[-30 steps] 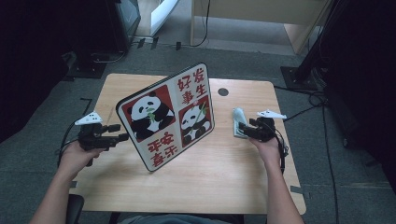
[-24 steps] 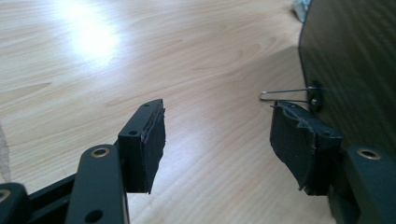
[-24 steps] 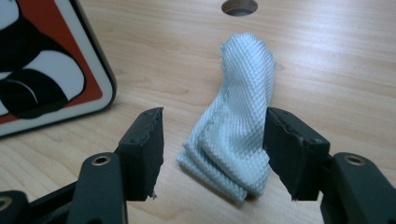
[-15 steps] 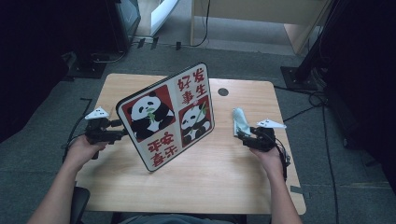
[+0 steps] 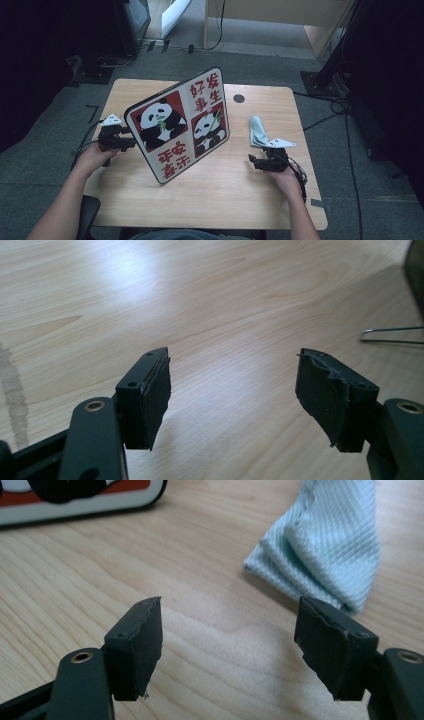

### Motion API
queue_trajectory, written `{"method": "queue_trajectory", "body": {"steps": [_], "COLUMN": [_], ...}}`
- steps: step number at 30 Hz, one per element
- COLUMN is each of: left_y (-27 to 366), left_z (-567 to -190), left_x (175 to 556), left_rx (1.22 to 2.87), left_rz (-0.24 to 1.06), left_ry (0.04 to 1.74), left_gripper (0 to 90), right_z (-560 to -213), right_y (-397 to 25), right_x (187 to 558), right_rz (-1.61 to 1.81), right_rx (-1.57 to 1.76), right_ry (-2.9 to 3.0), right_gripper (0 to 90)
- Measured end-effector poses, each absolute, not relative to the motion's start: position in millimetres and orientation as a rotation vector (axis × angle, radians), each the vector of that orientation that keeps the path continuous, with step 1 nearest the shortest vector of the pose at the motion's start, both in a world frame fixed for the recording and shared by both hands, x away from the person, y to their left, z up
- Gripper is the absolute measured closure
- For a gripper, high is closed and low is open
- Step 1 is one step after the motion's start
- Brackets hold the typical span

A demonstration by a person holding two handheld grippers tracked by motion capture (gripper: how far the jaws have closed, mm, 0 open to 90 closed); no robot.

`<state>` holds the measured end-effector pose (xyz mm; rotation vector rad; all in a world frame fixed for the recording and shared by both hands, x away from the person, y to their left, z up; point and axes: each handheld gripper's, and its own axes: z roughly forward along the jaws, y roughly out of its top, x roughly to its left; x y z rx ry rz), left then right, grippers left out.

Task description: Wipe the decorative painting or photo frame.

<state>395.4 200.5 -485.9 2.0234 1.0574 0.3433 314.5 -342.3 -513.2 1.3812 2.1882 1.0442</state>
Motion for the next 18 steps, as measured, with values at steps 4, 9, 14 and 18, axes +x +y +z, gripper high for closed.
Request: {"method": "queue_trajectory", "body": {"steps": [4, 9, 14, 18], "left_y": [201.2, 199.8, 198.3, 198.4], "left_z": [-490.7, -497.7, -498.1, -499.2], "left_x": [398.0, 401.4, 400.8, 400.9], "left_rx": [2.031, 2.046, 2.048, 2.061], "left_rz": [0.371, 0.398, 0.388, 0.388], "left_ry": [1.044, 1.044, 1.028, 1.038], "left_gripper": [30.1, 30.1, 29.3, 29.4], "right_z": [-517.5, -521.4, -523.8, -524.1], "right_y": [-344.1, -345.3, -345.1, -344.9], "right_x": [312.9, 308.1, 305.9, 306.5], "right_rz": [1.03, 1.033, 1.034, 1.034], "right_rx": [1.377, 1.353, 1.298, 1.282], "right_ry": [2.196, 2.2, 2.216, 2.229], "right_gripper": [26.8, 25.5, 23.0, 19.5]}}
